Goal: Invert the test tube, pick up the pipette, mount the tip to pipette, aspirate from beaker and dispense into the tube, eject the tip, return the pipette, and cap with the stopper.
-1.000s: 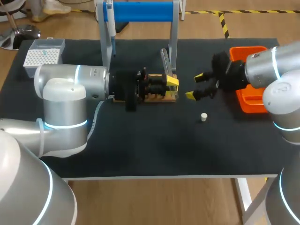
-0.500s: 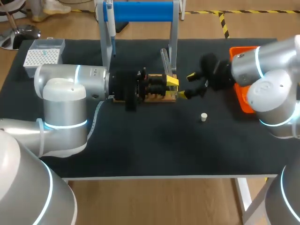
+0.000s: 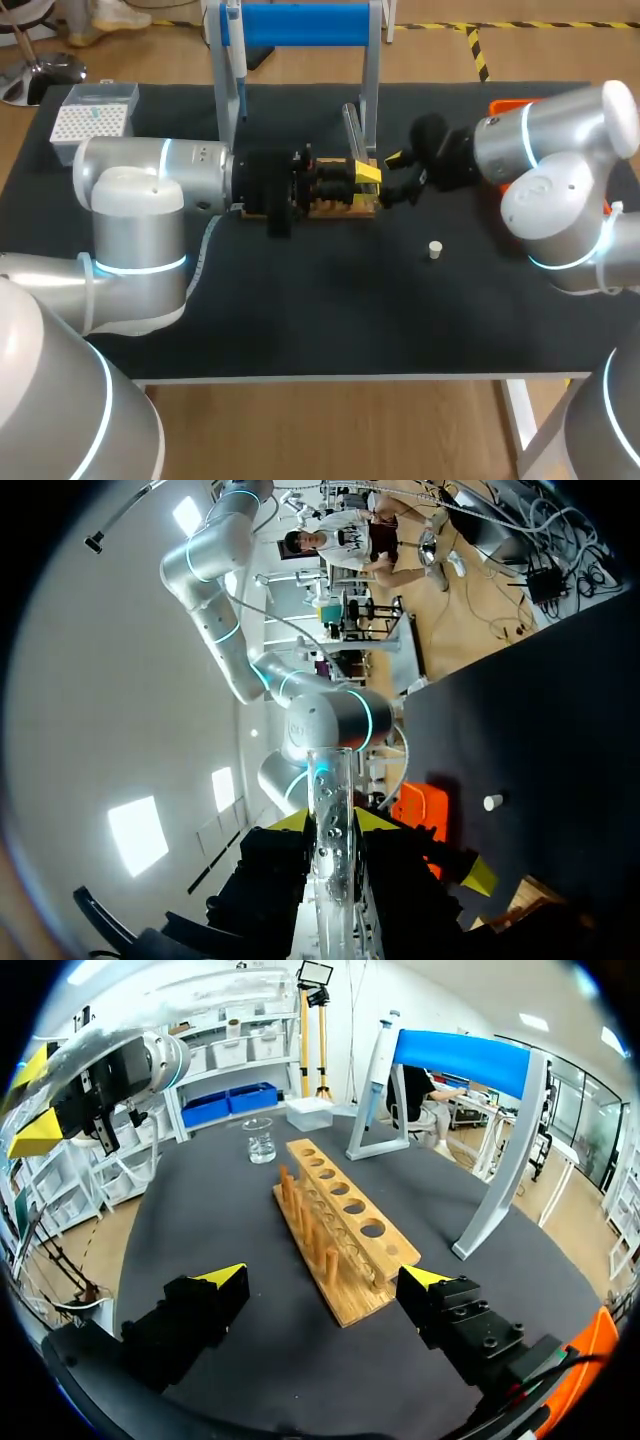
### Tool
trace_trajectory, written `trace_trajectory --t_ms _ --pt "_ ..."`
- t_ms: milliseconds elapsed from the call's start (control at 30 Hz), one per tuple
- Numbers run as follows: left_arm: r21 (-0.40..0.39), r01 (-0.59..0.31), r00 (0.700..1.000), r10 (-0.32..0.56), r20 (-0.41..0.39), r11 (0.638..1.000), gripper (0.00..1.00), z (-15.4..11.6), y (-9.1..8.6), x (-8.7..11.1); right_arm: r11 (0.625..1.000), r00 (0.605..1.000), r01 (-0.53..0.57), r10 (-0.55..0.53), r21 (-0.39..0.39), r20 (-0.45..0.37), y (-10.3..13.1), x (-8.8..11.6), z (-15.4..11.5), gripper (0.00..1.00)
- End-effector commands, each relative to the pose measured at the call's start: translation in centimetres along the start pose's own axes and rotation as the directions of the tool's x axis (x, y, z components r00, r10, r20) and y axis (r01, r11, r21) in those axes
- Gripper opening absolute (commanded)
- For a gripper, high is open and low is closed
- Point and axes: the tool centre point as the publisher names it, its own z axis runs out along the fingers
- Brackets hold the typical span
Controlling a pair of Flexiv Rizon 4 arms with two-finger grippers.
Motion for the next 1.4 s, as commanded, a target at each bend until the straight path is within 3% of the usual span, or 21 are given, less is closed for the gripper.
trace_trajectory --t_ms 33,1400 --pt "-0.001 -0.003 1.000 0.003 0.003 1.000 0.00 -0.08 -0.05 0.05 1.000 1.000 0.000 0.000 -0.001 0.001 -0.12 -0.08 0.64 1.00" --pt "-0.007 0.022 1.000 -0.022 0.003 1.000 0.00 -0.33 0.24 -0.06 1.000 1.000 0.001 -0.001 -0.015 0.020 -0.11 -0.29 1.27 1.00"
